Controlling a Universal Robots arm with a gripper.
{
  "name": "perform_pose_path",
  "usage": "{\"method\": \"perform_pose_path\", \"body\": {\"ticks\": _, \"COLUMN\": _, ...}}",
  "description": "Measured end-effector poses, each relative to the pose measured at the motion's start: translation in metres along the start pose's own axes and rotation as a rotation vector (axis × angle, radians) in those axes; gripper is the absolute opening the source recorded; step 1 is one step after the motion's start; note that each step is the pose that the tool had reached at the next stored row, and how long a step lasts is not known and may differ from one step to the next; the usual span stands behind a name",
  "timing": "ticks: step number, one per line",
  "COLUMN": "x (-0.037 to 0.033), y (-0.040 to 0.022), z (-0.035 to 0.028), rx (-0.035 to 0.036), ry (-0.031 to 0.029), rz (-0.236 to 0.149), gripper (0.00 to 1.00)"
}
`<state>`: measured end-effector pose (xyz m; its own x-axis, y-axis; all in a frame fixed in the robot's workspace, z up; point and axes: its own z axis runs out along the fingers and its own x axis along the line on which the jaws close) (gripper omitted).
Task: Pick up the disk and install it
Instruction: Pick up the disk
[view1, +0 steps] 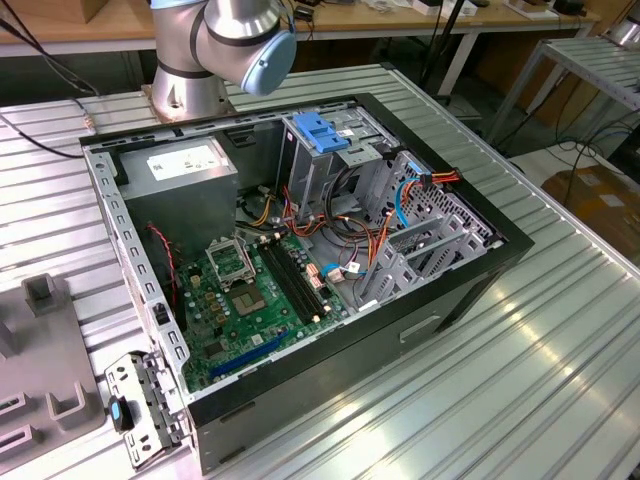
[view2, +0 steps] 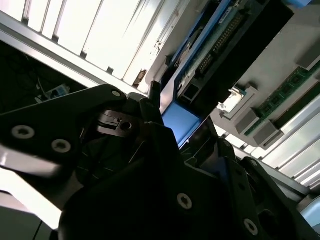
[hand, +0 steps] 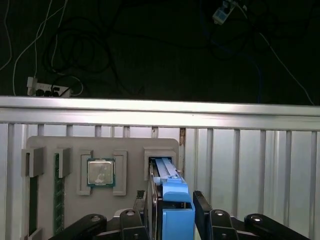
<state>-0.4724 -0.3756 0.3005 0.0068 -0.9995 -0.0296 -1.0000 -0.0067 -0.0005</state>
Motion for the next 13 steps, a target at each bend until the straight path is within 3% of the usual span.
{"method": "perform_pose_path", "body": {"ticks": 2, "x": 0.0001, "y": -0.0002, "z": 0.0013, "rx": 0.0004, "ry": 0.0001, "rz": 0.02, "gripper": 0.49}}
{"method": "perform_pose_path", "body": {"ticks": 7, "x": 0.0001, "y": -0.0011, "z": 0.0015, "rx": 0.0007, "ry": 0.0007, "rz": 0.022, "gripper": 0.49}}
{"method": "perform_pose_path", "body": {"ticks": 9, "x": 0.0001, "y": -0.0013, "z": 0.0014, "rx": 0.0005, "ry": 0.0009, "rz": 0.022, "gripper": 0.41}}
{"method": "perform_pose_path", "body": {"ticks": 13, "x": 0.0001, "y": -0.0014, "z": 0.0015, "rx": 0.0007, "ry": 0.0022, "rz": 0.022, "gripper": 0.37}}
